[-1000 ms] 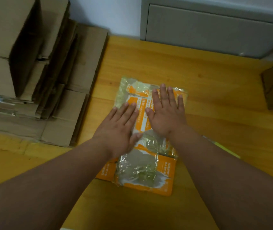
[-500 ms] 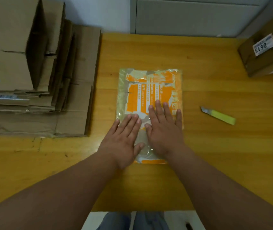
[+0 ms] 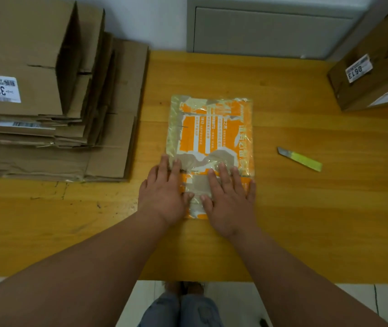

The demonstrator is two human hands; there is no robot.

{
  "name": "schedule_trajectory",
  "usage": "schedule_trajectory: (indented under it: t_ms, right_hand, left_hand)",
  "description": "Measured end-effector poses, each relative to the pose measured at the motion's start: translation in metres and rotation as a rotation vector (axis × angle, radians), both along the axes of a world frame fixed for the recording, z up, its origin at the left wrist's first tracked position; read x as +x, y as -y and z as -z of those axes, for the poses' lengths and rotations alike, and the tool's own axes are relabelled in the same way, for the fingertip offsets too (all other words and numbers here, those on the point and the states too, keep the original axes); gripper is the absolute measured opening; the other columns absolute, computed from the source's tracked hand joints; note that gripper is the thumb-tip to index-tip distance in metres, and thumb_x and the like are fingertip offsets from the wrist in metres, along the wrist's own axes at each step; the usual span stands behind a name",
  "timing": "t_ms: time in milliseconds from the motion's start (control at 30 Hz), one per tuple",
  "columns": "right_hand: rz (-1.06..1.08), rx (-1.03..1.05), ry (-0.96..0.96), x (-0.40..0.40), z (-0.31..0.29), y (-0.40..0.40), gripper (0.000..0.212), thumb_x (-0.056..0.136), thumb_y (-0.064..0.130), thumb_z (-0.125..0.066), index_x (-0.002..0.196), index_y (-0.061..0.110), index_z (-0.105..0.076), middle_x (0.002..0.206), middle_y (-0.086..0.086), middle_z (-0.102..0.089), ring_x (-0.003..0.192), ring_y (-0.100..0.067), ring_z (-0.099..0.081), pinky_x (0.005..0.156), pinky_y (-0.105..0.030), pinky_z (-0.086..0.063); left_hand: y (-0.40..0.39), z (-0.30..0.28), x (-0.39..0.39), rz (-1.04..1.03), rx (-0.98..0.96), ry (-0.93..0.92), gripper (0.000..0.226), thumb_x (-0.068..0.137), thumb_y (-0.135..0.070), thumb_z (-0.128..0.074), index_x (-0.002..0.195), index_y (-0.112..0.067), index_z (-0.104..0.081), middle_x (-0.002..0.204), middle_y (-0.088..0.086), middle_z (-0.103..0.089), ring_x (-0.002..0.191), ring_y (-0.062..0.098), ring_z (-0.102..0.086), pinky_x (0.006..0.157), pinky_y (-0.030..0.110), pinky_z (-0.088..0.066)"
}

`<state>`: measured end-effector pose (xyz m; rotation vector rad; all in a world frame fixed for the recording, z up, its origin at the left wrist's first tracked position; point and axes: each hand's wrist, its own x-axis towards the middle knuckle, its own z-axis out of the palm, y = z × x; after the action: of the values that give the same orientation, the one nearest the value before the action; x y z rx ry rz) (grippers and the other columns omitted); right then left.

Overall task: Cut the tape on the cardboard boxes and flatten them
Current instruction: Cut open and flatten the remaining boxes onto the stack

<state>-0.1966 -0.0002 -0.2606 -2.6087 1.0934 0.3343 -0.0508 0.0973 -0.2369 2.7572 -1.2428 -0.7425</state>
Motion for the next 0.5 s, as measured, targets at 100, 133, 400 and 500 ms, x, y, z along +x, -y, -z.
schedule_trajectory:
  t_ms: [100, 133, 400, 500]
  right_hand:
    - [0.369, 0.082, 0.099, -0.003, -0.014, -0.001, 0.097, 0.081, 0.074, -0.050, 0.155, 0.034, -0.002, 0.165, -0.003, 0.010, 0.150, -0.028, 0.005, 0.118, -0.052, -0.007]
    - [0.473, 0.126, 0.113, -0.002, -0.018, -0.001, 0.104, 0.077, 0.073, -0.059, 0.155, 0.031, -0.004, 0.164, -0.003, 0.006, 0.149, -0.030, -0.001, 0.117, -0.051, -0.014]
    - [0.625, 0.273, 0.122, 0.000, -0.037, 0.021, 0.104, 0.072, 0.056, -0.077, 0.152, 0.034, -0.014, 0.151, -0.012, -0.022, 0.132, -0.039, -0.031, 0.103, -0.044, -0.036]
    - [0.726, 0.405, 0.282, -0.002, -0.040, 0.027, 0.097, 0.079, 0.041, -0.077, 0.153, 0.034, -0.014, 0.147, -0.011, -0.035, 0.124, -0.035, -0.046, 0.094, -0.042, -0.046]
  left_hand:
    - [0.004, -0.010, -0.007, -0.139, -0.053, -0.043, 0.090, 0.089, -0.049, -0.061, 0.154, -0.031, -0.002, 0.161, 0.003, -0.008, 0.142, 0.029, -0.020, 0.107, 0.047, -0.035]
    - [0.006, -0.013, -0.008, -0.199, -0.069, -0.078, 0.090, 0.088, -0.044, -0.065, 0.153, -0.032, -0.005, 0.157, 0.005, -0.017, 0.138, 0.030, -0.025, 0.103, 0.046, -0.039]
    - [0.019, -0.034, -0.009, -0.432, -0.105, -0.237, 0.095, 0.089, -0.031, -0.067, 0.152, -0.040, 0.003, 0.133, 0.005, -0.052, 0.105, 0.030, -0.061, 0.076, 0.039, -0.050]
    - [0.014, -0.048, -0.008, -0.417, -0.215, -0.198, 0.097, 0.088, -0.023, -0.067, 0.152, -0.045, 0.003, 0.130, 0.001, -0.055, 0.098, 0.025, -0.062, 0.075, 0.042, -0.055]
